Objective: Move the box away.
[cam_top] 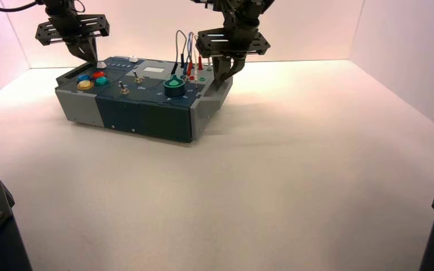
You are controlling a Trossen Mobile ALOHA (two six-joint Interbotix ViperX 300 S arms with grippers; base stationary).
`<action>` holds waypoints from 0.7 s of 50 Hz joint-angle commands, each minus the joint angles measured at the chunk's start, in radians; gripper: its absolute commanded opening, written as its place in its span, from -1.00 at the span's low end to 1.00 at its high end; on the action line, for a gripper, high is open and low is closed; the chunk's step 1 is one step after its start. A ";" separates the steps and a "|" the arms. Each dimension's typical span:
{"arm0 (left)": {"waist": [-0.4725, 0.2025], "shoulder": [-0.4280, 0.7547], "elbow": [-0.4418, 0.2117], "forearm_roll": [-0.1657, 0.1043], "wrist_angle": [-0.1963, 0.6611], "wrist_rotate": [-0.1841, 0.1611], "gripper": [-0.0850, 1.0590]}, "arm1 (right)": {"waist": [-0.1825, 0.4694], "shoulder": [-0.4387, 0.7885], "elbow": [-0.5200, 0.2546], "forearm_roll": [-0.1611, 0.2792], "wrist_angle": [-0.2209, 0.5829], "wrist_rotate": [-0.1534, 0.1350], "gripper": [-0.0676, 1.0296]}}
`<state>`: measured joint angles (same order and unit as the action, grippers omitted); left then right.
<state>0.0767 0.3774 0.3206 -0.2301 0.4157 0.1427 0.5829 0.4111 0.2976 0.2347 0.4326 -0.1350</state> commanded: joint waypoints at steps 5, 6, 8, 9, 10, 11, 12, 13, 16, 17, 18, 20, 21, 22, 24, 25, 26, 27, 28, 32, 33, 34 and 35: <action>-0.009 -0.048 -0.029 -0.002 -0.003 0.002 -0.90 | 0.005 0.066 -0.095 -0.018 0.000 -0.008 -0.92; -0.009 -0.048 -0.029 -0.002 -0.005 0.002 -0.90 | 0.005 0.072 -0.103 -0.021 0.003 -0.008 -0.92; -0.009 -0.049 -0.031 -0.002 -0.003 0.002 -0.90 | 0.005 0.080 -0.114 -0.026 0.009 -0.008 -0.92; -0.009 -0.049 -0.032 -0.002 -0.005 0.002 -0.90 | 0.005 0.084 -0.123 -0.029 0.012 -0.008 -0.91; -0.009 -0.049 -0.032 -0.002 -0.005 0.002 -0.91 | 0.003 0.087 -0.132 -0.032 0.018 -0.008 -0.92; -0.009 -0.049 -0.032 -0.003 -0.005 0.002 -0.90 | 0.002 0.092 -0.140 -0.034 0.023 -0.008 -0.92; -0.009 -0.049 -0.032 -0.002 -0.005 0.002 -0.90 | 0.002 0.094 -0.143 -0.035 0.025 -0.008 -0.91; -0.009 -0.049 -0.034 -0.002 -0.005 0.002 -0.90 | 0.000 0.098 -0.153 -0.037 0.029 -0.008 -0.92; -0.009 -0.048 -0.038 -0.002 -0.005 0.002 -0.90 | -0.002 0.106 -0.173 -0.038 0.040 -0.009 -0.91; -0.009 -0.048 -0.040 -0.002 -0.005 0.002 -0.90 | -0.003 0.109 -0.181 -0.038 0.044 -0.009 -0.92; -0.009 -0.046 -0.041 -0.002 -0.005 0.002 -0.90 | -0.003 0.112 -0.187 -0.038 0.048 -0.009 -0.92; -0.009 -0.044 -0.044 -0.002 -0.003 0.002 -0.90 | -0.006 0.117 -0.199 -0.038 0.054 -0.009 -0.92; -0.011 -0.044 -0.046 -0.002 -0.005 0.002 -0.90 | -0.006 0.120 -0.204 -0.037 0.055 -0.009 -0.91; -0.009 -0.044 -0.046 -0.002 -0.005 0.002 -0.90 | -0.006 0.120 -0.207 -0.037 0.055 -0.011 -0.91; -0.011 -0.043 -0.049 -0.002 -0.005 0.002 -0.91 | -0.008 0.123 -0.215 -0.037 0.061 -0.009 -0.92; -0.011 -0.041 -0.052 -0.002 -0.005 0.002 -0.90 | -0.008 0.123 -0.216 -0.038 0.061 -0.009 -0.92; -0.009 -0.040 -0.052 -0.002 -0.003 0.003 -0.90 | -0.009 0.124 -0.219 -0.038 0.063 -0.009 -0.91; -0.009 -0.040 -0.054 -0.002 -0.005 0.003 -0.90 | -0.009 0.124 -0.221 -0.038 0.063 -0.009 -0.91; -0.009 -0.038 -0.054 -0.002 -0.005 0.003 -0.90 | -0.011 0.124 -0.221 -0.037 0.063 -0.009 -0.91; -0.009 -0.038 -0.054 0.000 -0.005 0.005 -0.91 | -0.015 0.124 -0.221 -0.038 0.063 -0.009 -0.91; -0.009 -0.038 -0.054 0.000 -0.005 0.003 -0.91 | -0.017 0.124 -0.221 -0.038 0.063 -0.009 -0.92; -0.009 -0.038 -0.054 0.002 -0.005 0.003 -0.90 | -0.017 0.124 -0.221 -0.038 0.063 -0.009 -0.92; -0.009 -0.038 -0.054 0.000 -0.003 0.003 -0.90 | -0.018 0.123 -0.219 -0.038 0.064 -0.009 -0.92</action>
<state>0.0721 0.3774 0.2899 -0.2301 0.4157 0.1427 0.5676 0.5308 0.0874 0.1933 0.5001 -0.1427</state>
